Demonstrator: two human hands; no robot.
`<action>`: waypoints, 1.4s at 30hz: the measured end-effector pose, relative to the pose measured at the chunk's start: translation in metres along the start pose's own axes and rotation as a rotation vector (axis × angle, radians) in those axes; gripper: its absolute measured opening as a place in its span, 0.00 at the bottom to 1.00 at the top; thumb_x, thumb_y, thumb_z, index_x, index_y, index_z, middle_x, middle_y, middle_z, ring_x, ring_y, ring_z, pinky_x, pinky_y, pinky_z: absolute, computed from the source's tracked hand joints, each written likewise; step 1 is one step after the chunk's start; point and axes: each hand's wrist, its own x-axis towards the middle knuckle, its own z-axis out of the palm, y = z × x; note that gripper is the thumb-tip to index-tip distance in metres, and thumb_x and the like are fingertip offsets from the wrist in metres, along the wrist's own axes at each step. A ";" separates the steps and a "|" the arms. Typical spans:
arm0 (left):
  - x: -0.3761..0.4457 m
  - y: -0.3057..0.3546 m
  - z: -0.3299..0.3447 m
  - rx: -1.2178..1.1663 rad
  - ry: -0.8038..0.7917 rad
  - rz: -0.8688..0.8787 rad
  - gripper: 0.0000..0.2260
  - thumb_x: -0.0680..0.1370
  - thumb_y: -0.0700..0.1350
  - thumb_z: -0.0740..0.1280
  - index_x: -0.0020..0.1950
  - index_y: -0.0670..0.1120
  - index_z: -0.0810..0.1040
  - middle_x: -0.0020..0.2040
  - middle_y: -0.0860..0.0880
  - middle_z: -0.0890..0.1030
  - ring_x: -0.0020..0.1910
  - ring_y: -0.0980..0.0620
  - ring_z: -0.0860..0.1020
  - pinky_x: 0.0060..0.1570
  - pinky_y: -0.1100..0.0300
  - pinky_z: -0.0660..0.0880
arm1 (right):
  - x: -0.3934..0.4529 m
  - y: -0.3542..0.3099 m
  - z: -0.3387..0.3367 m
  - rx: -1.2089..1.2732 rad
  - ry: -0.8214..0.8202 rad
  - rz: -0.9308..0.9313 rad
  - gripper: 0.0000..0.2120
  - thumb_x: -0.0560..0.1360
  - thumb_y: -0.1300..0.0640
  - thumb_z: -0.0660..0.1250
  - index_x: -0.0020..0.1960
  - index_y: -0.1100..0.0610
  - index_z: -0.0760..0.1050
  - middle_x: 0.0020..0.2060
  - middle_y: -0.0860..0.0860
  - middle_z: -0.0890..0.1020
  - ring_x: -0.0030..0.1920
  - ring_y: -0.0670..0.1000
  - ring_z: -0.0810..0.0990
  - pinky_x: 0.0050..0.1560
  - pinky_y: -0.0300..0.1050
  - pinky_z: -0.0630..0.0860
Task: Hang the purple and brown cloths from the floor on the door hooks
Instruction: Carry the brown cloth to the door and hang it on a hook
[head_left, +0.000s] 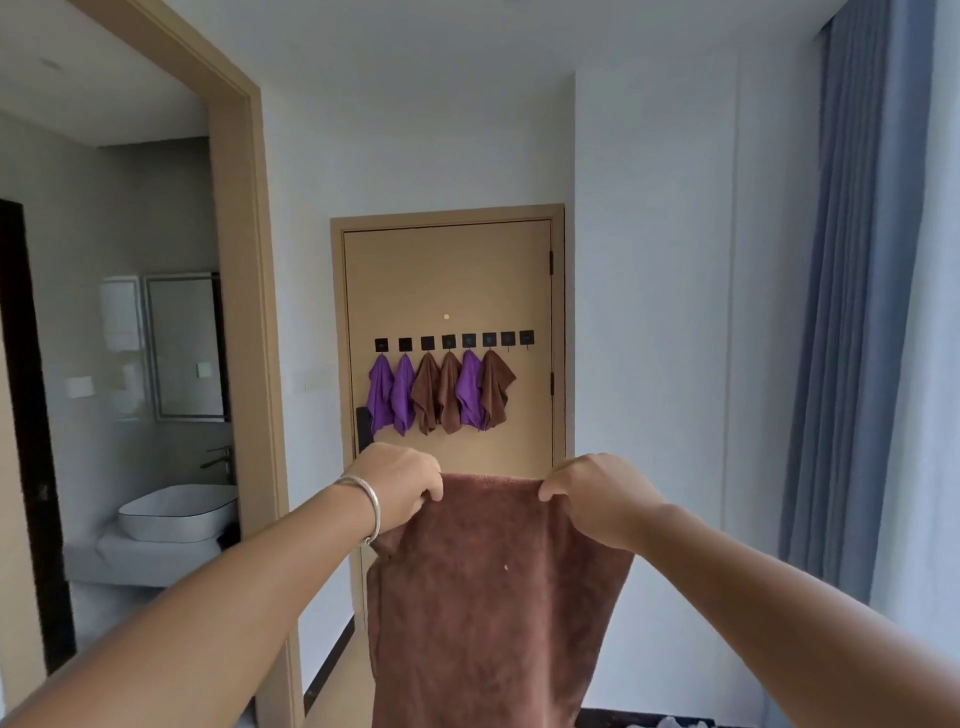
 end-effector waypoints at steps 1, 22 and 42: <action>0.014 -0.007 0.013 0.001 -0.005 0.003 0.12 0.80 0.44 0.61 0.59 0.56 0.80 0.55 0.58 0.79 0.53 0.53 0.77 0.46 0.61 0.69 | 0.011 0.007 0.011 0.006 -0.004 0.009 0.25 0.74 0.67 0.55 0.59 0.44 0.79 0.59 0.42 0.79 0.57 0.49 0.78 0.57 0.44 0.75; 0.295 -0.167 0.241 -0.391 -0.010 -0.155 0.10 0.73 0.44 0.61 0.41 0.56 0.80 0.45 0.61 0.79 0.41 0.61 0.73 0.32 0.68 0.60 | 0.296 0.166 0.196 -0.155 -0.048 0.194 0.11 0.77 0.47 0.59 0.47 0.51 0.78 0.43 0.47 0.78 0.41 0.51 0.77 0.44 0.49 0.78; 0.586 -0.269 0.427 -0.293 0.119 -0.151 0.06 0.80 0.50 0.59 0.47 0.57 0.63 0.37 0.54 0.75 0.33 0.53 0.74 0.31 0.62 0.64 | 0.534 0.388 0.381 -0.278 0.130 0.142 0.11 0.78 0.49 0.58 0.45 0.48 0.79 0.40 0.44 0.78 0.46 0.49 0.68 0.49 0.45 0.68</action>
